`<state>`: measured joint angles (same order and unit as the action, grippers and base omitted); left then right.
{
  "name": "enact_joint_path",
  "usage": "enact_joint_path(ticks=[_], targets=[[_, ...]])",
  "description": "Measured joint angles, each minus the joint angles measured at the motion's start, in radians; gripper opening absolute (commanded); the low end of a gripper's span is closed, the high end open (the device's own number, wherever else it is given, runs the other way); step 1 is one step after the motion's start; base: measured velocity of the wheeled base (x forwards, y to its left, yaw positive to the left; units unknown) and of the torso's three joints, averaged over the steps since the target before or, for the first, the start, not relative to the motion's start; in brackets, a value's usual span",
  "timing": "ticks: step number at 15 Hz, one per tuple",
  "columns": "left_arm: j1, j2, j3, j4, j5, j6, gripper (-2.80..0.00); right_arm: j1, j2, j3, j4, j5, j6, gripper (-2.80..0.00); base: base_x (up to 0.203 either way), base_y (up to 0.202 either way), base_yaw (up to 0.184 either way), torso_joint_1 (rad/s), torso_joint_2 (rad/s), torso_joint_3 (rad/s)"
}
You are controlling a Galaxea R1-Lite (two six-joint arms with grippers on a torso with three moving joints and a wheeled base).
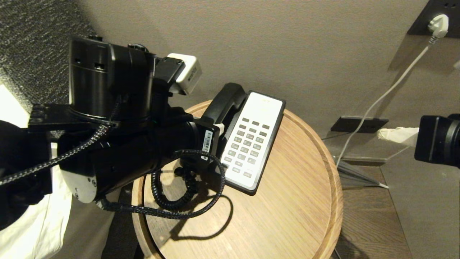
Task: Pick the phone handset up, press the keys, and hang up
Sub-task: Put the handset back
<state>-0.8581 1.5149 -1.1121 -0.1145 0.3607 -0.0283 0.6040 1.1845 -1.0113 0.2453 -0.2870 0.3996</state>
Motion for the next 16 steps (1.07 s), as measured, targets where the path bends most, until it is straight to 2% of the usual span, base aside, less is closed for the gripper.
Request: enact_joint_path(ticks=[16], targets=[[0.021,0.052,0.001,-0.042,-0.005,0.017,-2.8,0.0,-0.017,0.004,0.0,0.004,0.0,-2.8,0.0,0.0,0.0,0.0,0.0,0.0]])
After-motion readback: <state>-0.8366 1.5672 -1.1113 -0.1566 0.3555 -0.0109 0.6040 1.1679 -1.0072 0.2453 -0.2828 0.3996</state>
